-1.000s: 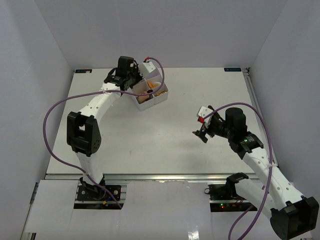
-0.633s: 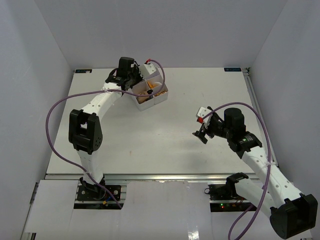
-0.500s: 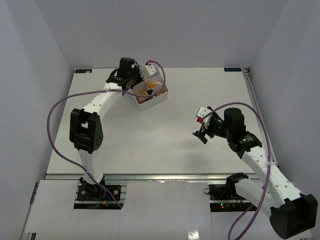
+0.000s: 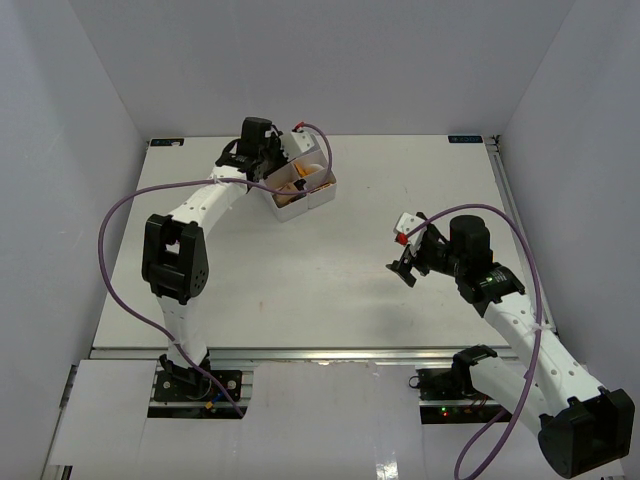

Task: Organize the makeup

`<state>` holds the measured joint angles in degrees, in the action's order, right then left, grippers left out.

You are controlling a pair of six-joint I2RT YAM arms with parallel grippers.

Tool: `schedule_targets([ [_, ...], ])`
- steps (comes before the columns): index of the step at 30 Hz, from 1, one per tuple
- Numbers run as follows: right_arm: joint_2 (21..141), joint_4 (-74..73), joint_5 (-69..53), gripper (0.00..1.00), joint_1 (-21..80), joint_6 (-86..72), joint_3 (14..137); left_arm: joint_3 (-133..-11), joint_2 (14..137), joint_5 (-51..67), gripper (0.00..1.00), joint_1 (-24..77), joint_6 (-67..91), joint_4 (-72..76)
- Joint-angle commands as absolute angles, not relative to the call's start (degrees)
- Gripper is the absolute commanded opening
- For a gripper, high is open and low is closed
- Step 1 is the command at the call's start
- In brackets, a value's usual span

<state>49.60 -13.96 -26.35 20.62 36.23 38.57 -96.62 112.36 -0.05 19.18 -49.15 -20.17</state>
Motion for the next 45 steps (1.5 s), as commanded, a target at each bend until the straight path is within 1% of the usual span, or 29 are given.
schedule_targets([
  [1,49.1,-13.1,-27.2,0.90,20.1,36.1,38.8,-97.6,111.4,-1.4,0.49,18.6,-48.8,-17.0],
  [6,49.0,-13.1,-27.4,0.90,19.5,36.1,38.8,-97.0,110.5,-3.3,0.73,18.6,-47.2,-15.0],
  [7,49.0,-13.1,-27.4,0.90,19.4,36.0,38.8,-96.8,110.3,-3.7,0.76,18.7,-46.6,-14.5],
  [11,49.1,-13.1,-27.7,0.90,18.9,35.7,38.7,-97.3,109.0,-3.4,0.81,18.7,-43.5,-13.7],
  [14,50.1,-12.1,-26.7,0.90,18.0,33.5,38.8,-98.5,105.5,-2.5,0.89,18.9,-37.1,-13.8],
  [16,51.5,-11.2,-24.9,0.90,17.0,30.9,39.1,-99.0,103.7,-2.9,0.97,18.9,-33.0,-14.1],
  [19,53.4,-11.2,-22.9,0.90,14.9,26.7,40.5,-98.9,98.9,-2.4,0.98,19.0,-22.1,-17.1],
  [22,55.6,-11.2,-17.7,0.90,12.8,20.9,42.4,-93.8,91.2,0.7,0.98,19.0,-10.1,-19.4],
  [23,55.8,-11.2,-14.3,0.90,12.2,19.7,42.6,-89.3,86.8,4.8,0.98,19.0,-5.0,-19.1],
  [25,56.2,-10.9,-12.1,0.90,11.0,18.2,43.1,-81.4,80.7,9.7,0.98,18.9,1.0,-17.4],
  [27,56.2,-10.8,-11.7,0.90,9.7,17.3,43.2,-68.6,74.7,15.9,0.98,18.9,7.9,-13.6],
  [28,56.0,-10.7,-12.0,0.90,9.3,16.9,43.2,-63.3,71.0,17.0,0.98,18.9,9.1,-12.2],
  [31,55.9,-10.6,-11.7,0.90,9.1,15.7,43.1,-52.4,61.3,20.6,0.98,18.7,12.5,-9.6],
  [35,56.3,-10.0,-9.5,0.90,8.8,15.6,42.4,-43.7,54.4,22.2,0.98,18.6,12.2,-7.8],
  [40,56.2,-8.7,-7.5,0.90,6.9,14.9,41.2,-40.6,50.7,25.3,0.98,18.6,12.5,-8.3],
  [45,56.2,-6.9,-5.1,0.90,4.5,12.3,40.3,-39.6,48.1,25.3,0.98,18.6,12.7,-8.9],
])
